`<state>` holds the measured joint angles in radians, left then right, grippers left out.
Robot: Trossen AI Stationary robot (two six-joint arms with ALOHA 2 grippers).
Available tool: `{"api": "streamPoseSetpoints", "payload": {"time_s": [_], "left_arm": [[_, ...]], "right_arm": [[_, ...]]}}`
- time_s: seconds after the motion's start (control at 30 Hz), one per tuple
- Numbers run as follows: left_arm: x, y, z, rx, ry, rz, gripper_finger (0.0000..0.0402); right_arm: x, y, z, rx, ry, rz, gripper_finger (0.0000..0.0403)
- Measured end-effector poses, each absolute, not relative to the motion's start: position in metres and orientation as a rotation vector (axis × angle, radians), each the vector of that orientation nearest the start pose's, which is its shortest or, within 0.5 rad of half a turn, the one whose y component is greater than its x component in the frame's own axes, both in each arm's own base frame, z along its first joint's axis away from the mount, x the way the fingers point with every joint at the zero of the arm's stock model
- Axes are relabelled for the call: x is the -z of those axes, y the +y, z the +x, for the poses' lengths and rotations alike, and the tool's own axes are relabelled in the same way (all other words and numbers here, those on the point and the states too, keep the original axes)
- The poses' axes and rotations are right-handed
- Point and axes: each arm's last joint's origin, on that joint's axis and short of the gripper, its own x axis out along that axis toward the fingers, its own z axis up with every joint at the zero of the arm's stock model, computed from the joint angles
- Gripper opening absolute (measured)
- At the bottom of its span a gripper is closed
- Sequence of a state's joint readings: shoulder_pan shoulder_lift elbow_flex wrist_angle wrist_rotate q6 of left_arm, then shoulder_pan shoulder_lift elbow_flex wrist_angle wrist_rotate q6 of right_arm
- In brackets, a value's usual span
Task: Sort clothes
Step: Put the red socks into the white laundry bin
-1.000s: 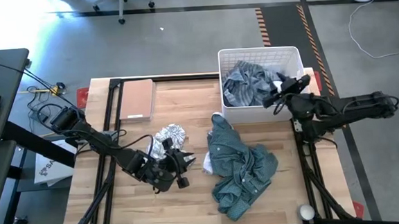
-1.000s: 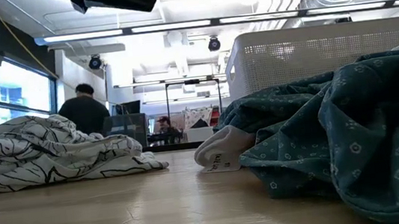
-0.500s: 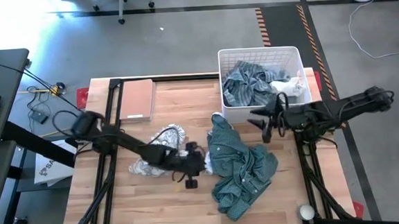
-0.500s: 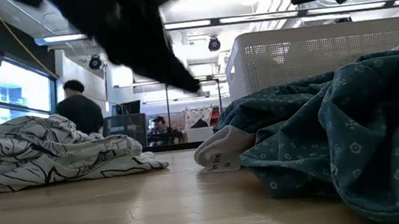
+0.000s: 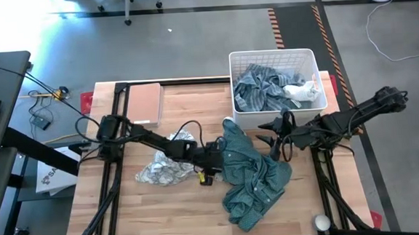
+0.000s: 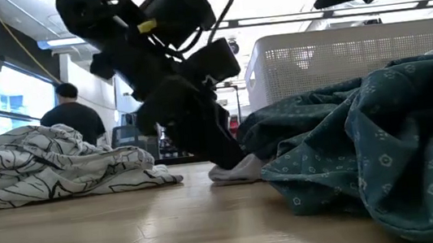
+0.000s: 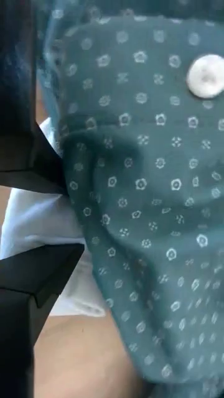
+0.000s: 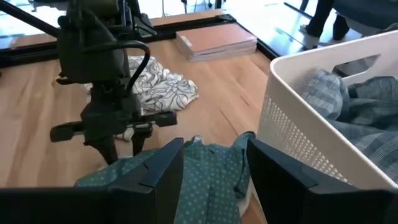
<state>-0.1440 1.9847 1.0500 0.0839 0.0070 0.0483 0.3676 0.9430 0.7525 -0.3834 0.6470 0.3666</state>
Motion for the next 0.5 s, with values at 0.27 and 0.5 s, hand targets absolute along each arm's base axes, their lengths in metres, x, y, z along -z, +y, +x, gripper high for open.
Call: {"api": "streamPoseSetpoints", "payload": {"time_s": [0.27, 0.5], "left_arm": [[-0.117, -0.054, 0.351, -0.026, 1.118, 0.204, 0.0013], [-0.169, -0.072, 0.289, -0.445, 1.238, 0.434, 0.0006]], "right_arm": [[-0.279, 0.054, 0.188, 0.363, 0.445, 0.103, 0.0174], [-0.279, 0.054, 0.188, 0.368, 0.439, 0.131, 0.0174]]}}
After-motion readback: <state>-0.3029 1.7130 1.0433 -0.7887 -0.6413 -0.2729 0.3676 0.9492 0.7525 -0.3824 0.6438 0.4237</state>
